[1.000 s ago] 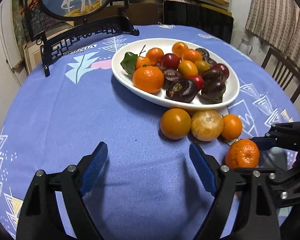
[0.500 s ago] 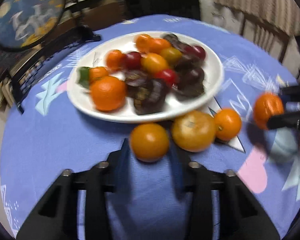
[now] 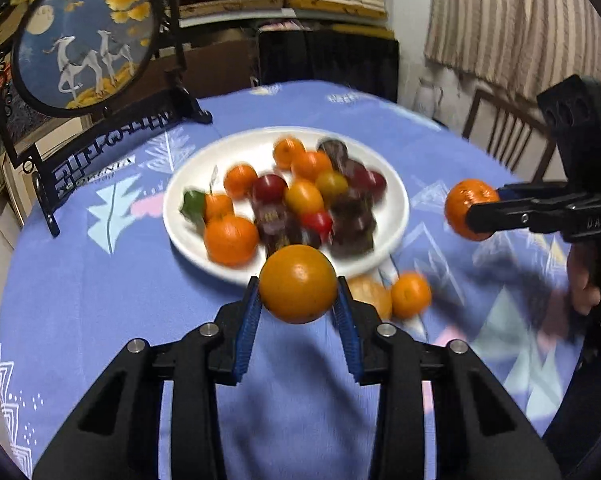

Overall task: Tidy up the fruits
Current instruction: 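Place an orange tomato on the plate with the left gripper while the right places a mandarin, then place a pale yellow fruit on the plate with the left gripper while the right places a mandarin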

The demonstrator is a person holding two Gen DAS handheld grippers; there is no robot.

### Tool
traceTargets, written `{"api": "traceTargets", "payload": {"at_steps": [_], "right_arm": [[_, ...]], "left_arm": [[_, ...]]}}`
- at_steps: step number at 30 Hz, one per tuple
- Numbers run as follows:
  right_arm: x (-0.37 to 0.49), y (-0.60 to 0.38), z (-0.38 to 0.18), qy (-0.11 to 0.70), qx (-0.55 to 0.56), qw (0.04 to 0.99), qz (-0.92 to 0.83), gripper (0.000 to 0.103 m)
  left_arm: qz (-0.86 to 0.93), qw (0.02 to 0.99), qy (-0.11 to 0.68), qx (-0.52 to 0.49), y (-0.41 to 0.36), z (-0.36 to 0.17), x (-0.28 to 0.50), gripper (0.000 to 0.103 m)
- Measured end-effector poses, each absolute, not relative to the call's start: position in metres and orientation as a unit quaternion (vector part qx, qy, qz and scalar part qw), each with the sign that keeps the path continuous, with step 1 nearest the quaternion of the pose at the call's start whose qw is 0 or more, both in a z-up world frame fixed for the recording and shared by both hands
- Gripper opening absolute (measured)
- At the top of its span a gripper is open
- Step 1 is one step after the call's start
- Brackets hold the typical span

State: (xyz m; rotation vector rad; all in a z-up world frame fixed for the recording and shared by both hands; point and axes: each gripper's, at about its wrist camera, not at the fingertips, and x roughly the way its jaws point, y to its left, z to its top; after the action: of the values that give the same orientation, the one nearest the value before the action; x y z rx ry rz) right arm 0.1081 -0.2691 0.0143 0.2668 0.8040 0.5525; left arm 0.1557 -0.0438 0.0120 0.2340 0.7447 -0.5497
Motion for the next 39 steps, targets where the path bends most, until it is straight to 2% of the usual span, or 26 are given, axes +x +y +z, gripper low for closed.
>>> {"api": "traceTargets", "payload": {"at_steps": [10, 12, 14, 16, 18, 22, 26, 31, 34, 35, 39], "right_arm": [[0.218, -0.24, 0.033, 0.387, 0.129, 0.886, 0.22, 0.046], [0.234, -0.234, 0.028, 0.389, 0.121, 0.889, 0.209, 0.046], [0.237, -0.233, 0.026, 0.386, 0.116, 0.894, 0.198, 0.046], [0.228, -0.236, 0.025, 0.38, 0.118, 0.896, 0.2, 0.046], [0.214, -0.242, 0.026, 0.372, 0.117, 0.9, 0.197, 0.047], [0.17, -0.262, 0.022, 0.357, 0.127, 0.904, 0.198, 0.055], [0.139, -0.285, 0.011, 0.359, 0.147, 0.902, 0.19, 0.055], [0.117, -0.299, 0.0, 0.364, 0.156, 0.901, 0.176, 0.055], [0.107, -0.301, -0.003, 0.365, 0.152, 0.902, 0.174, 0.055], [0.105, -0.302, -0.004, 0.366, 0.152, 0.901, 0.174, 0.055], [0.1, -0.3, -0.012, 0.383, 0.143, 0.894, 0.181, 0.055]], "left_arm": [[-0.238, 0.886, 0.39, 0.08, -0.079, 0.004, 0.247, 0.037], [-0.237, 0.886, 0.392, 0.072, -0.08, 0.001, 0.253, 0.047], [-0.237, 0.889, 0.387, 0.064, -0.075, 0.003, 0.249, 0.071], [-0.235, 0.898, 0.366, 0.066, -0.068, 0.009, 0.235, 0.076], [-0.244, 0.897, 0.361, 0.07, -0.064, 0.011, 0.218, 0.076], [-0.265, 0.888, 0.36, 0.105, -0.066, 0.005, 0.179, 0.076], [-0.295, 0.869, 0.374, 0.134, -0.081, -0.011, 0.145, 0.076], [-0.293, 0.857, 0.393, 0.156, -0.102, -0.028, 0.142, 0.074], [-0.284, 0.853, 0.406, 0.162, -0.11, -0.039, 0.151, 0.047], [-0.28, 0.852, 0.414, 0.158, -0.11, -0.044, 0.155, 0.042], [-0.29, 0.857, 0.405, 0.131, -0.099, -0.04, 0.155, 0.041]]}}
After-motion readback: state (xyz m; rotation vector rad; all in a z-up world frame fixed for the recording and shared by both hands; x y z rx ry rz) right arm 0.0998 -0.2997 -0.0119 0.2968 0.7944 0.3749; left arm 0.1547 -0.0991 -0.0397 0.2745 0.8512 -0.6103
